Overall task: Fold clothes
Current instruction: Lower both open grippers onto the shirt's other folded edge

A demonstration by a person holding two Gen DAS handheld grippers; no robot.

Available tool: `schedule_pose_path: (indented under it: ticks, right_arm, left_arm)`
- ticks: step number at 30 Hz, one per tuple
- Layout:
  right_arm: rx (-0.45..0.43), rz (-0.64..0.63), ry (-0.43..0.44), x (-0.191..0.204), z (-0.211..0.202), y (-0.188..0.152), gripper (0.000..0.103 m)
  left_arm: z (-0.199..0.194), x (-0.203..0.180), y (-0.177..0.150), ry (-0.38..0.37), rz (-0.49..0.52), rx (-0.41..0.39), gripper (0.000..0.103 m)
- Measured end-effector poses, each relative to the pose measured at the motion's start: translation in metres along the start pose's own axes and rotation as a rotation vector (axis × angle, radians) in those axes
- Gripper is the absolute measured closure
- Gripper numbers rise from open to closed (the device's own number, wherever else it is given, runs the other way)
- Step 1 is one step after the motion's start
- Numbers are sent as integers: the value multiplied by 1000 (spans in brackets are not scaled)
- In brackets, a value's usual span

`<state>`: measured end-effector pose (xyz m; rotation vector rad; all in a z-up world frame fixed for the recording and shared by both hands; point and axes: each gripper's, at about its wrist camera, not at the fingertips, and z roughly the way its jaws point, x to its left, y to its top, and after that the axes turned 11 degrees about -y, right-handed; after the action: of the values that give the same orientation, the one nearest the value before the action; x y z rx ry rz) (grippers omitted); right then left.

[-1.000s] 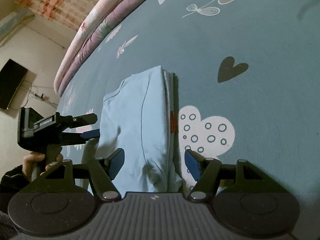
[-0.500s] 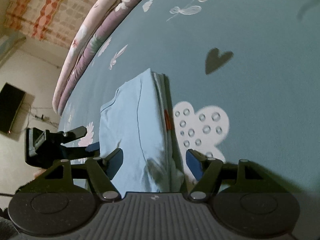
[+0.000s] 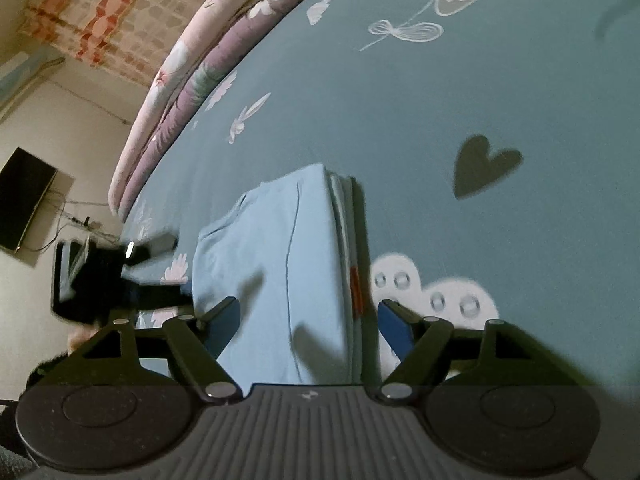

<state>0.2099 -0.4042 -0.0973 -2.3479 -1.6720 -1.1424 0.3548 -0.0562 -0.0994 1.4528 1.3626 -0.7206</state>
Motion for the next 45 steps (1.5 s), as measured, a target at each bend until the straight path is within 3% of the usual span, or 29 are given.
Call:
schedule_pose_path:
  ticks: [4,9,11,17,22,33,40,45]
  right_arm:
    - [25,-3,57,-3,17,20,23]
    - [60,-58,114,3,41,49,22]
    - [60,-60,133,1,40,49,17]
    - [73,-68,149,0,27,28,17]
    - [96,-23,167,-5,11,3,17]
    - [110,-25,202,-3,25,12,19]
    - [133,-41,217,0,27,10,20]
    - [125,-3,193,1,42,20,34]
  left_arm:
    - [-4,-2,-22,-2,13,18,12]
    - [14,-6,-13,19,38,37,12]
    - [17,-4,-11,10,23,23,12]
    - [7,-1,-27,4,-1,-10,16]
    - [-1,-4,-39,28,-36,22,17]
    - [20,-2,-30,-1,-4,31,17]
    - [12,1,-41,-2,-46,49,25]
    - [22,-1,-34,20,-20,63,27]
